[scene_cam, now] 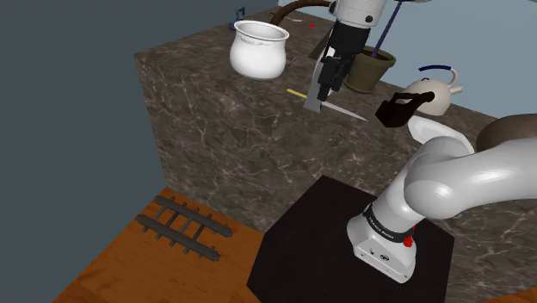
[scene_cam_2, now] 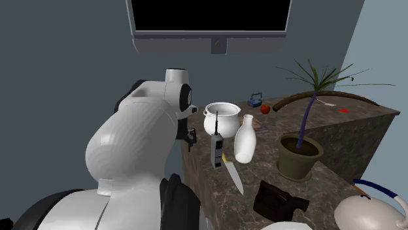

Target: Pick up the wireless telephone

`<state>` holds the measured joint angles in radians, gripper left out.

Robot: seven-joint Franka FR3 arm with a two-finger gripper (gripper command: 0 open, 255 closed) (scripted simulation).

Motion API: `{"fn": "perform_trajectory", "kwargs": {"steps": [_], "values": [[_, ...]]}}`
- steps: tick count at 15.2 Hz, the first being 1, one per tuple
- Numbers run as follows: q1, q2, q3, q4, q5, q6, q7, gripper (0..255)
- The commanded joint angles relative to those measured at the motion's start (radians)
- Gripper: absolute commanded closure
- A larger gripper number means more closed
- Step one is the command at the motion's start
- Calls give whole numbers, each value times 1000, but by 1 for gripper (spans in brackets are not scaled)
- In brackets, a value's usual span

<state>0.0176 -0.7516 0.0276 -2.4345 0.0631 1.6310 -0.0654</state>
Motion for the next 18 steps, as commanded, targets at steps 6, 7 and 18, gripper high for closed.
{"fn": "perform_trajectory", "kwargs": {"steps": [6,7,18], "values": [[-27,60,-105,63,-85,20,-166,0],[-30,75,-126,80,-99,24,-198,0],[-43,260,-302,254,-176,93,-489,0]]}}
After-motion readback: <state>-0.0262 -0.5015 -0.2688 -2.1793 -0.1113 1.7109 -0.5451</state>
